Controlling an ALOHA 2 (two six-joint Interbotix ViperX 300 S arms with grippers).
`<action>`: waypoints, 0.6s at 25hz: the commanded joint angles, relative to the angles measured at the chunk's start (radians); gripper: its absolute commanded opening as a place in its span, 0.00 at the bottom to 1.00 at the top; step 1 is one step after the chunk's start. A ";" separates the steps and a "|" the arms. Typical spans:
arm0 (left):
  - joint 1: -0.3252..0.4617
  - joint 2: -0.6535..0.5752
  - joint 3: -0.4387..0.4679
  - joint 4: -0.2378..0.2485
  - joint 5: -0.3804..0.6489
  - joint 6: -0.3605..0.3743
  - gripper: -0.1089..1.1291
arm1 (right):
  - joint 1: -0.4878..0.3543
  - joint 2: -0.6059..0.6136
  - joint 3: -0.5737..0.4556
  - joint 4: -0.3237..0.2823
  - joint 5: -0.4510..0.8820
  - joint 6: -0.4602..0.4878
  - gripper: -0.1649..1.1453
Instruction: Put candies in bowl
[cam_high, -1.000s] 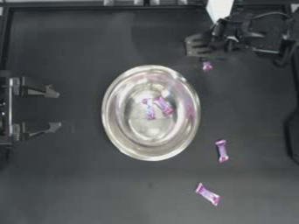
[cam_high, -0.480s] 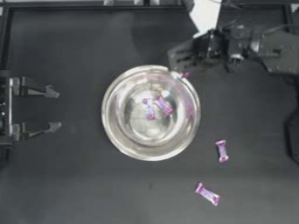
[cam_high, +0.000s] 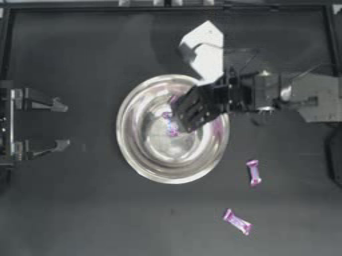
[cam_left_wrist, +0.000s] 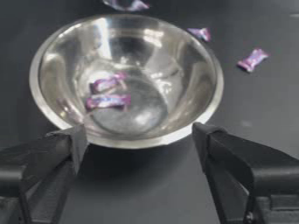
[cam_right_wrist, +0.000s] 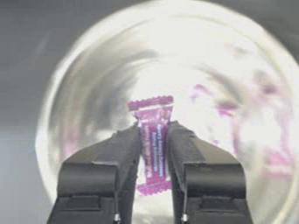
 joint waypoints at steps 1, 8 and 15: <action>0.000 0.012 -0.025 -0.002 -0.005 0.000 0.90 | 0.002 0.009 -0.014 0.052 -0.035 -0.106 0.69; 0.000 0.012 -0.025 -0.002 -0.005 0.000 0.90 | -0.021 0.028 -0.018 0.199 -0.046 -0.345 0.88; 0.000 0.012 -0.025 -0.002 -0.005 -0.002 0.90 | -0.044 0.014 -0.023 0.341 -0.005 -0.445 0.88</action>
